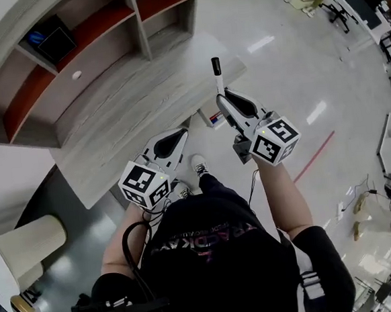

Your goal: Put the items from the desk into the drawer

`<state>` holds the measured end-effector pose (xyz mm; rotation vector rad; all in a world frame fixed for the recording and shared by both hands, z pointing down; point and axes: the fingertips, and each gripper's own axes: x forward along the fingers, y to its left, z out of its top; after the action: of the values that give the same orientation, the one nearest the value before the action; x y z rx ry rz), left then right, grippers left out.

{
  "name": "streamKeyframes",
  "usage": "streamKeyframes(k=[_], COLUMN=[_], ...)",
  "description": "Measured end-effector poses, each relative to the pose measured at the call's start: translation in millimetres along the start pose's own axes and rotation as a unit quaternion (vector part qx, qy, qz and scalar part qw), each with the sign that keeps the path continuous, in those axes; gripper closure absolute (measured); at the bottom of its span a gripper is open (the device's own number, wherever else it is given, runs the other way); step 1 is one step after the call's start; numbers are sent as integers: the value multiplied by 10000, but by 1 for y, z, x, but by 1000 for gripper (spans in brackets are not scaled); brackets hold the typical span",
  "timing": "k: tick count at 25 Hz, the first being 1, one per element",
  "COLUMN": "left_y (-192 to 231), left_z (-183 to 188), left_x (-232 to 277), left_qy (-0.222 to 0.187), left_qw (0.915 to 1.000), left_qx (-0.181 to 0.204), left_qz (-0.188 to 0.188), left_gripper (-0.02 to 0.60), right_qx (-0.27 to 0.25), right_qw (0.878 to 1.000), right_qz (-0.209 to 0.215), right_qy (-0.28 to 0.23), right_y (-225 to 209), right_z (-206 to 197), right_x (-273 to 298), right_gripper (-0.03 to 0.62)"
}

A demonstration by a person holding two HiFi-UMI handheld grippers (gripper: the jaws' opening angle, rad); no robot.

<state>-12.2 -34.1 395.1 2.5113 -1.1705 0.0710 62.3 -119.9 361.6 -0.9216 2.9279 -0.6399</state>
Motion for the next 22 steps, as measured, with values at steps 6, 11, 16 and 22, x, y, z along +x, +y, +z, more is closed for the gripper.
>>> streamKeyframes(k=[6, 11, 16, 22], left_y=[-28, -56, -68, -58], left_z=[-6, -21, -28, -45], left_x=[18, 25, 28, 49], left_qy=[164, 359, 478, 607], left_qw=[9977, 9946, 9942, 9959], left_qx=[-66, -36, 28, -47], left_qz=[-653, -972, -967, -665], left_gripper=[572, 572, 572, 572], right_qx=[283, 632, 942, 1199], right_qw=[9958, 9899, 9855, 9848], right_qz=[-848, -1249, -1397, -1255], right_qy=[-196, -209, -177, -17], right_y=[-10, -20, -37, -69], right_z=[-5, -25, -43, -67], right_x=[-58, -93, -103, -94], right_gripper=[516, 515, 516, 516])
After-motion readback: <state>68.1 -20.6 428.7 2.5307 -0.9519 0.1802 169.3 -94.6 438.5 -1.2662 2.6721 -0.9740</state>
